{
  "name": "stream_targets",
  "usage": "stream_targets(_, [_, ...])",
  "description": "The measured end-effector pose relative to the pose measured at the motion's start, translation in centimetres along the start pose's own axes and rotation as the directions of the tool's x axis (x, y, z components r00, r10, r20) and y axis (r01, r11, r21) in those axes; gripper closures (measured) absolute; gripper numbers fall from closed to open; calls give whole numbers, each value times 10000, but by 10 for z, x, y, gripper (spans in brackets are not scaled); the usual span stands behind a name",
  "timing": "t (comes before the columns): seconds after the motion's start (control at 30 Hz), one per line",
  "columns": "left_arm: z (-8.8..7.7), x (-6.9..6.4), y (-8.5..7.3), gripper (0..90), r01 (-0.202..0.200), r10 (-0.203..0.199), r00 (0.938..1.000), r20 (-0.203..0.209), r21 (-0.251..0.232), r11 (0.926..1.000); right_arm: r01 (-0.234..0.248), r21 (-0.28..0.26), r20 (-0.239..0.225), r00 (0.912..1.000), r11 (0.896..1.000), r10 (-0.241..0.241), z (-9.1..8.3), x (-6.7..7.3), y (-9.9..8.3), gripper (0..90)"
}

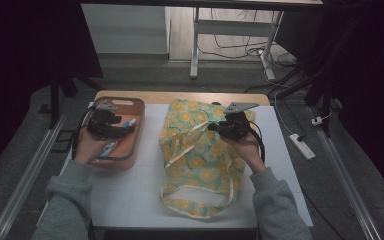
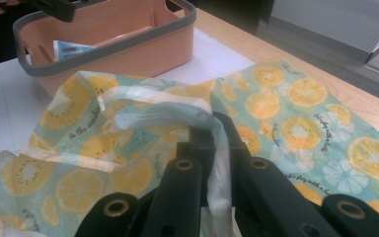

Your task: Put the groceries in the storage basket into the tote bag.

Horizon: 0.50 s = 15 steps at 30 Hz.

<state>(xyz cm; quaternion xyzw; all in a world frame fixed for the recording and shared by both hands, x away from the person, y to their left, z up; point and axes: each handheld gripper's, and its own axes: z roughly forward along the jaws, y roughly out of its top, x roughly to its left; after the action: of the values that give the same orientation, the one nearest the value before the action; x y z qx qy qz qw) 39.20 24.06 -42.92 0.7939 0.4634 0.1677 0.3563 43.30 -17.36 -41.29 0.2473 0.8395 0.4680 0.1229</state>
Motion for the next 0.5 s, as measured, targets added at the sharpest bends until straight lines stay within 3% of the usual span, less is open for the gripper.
stream_targets(0.27, [16,13,5,298,197,-157,9975,-692,578,9981,74,118,-16,10000,9999,-74,3,2,-1,895])
stream_targets(0.4, [21,19,7,289,225,-138,9938,-1103,785,9967,44,162,29,10000,9999,-44,3,2,-2,895])
stream_targets(0.5, [25,29,6,290,463,-346,9901,-1361,835,9954,-22,123,34,10000,9999,22,3,2,-3,895])
